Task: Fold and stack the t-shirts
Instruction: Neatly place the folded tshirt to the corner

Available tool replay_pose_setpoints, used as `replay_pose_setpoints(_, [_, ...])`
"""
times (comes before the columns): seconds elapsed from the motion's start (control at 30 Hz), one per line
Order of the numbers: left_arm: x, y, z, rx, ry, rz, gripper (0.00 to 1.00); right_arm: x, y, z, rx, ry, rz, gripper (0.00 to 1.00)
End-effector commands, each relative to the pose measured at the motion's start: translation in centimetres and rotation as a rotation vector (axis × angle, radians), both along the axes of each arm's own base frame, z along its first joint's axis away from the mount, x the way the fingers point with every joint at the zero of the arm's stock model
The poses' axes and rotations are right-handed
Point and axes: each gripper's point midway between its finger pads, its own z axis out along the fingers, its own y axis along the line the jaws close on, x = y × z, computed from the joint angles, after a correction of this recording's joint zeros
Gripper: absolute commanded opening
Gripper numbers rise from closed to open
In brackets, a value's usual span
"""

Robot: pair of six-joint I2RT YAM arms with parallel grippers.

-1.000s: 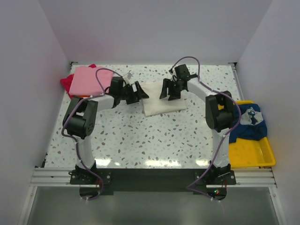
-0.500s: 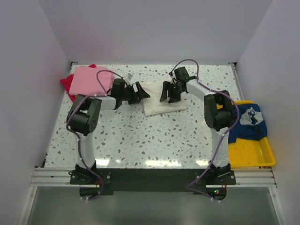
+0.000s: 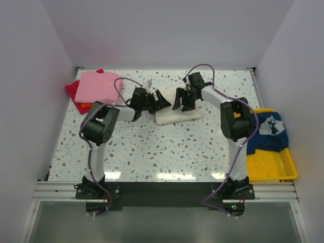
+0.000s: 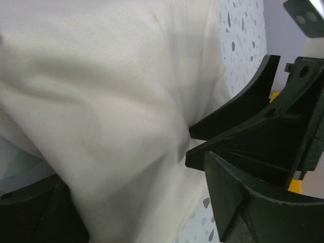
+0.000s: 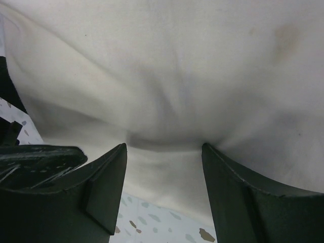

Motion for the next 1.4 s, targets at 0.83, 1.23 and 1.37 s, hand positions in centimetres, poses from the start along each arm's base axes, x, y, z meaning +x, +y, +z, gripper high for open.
replay_pose_setpoints(0.83, [2.9,13.7,-1.8,0.895,0.199,-0.138,0.00,-1.9,-1.7,3.8,-0.053,-0.031,0.029,0.66])
replay_pose_setpoints(1.23, [4.7,21.2,5.4,1.319,0.063,-0.043,0.00,-3.1,-1.6,3.7,-0.025,-0.002,0.038,0.66])
replay_pose_setpoints(1.37, [5.8,22.5,8.5,1.410,0.001,-0.003,0.00,-3.5,-1.6,3.5,-0.024,0.008,0.043,0.66])
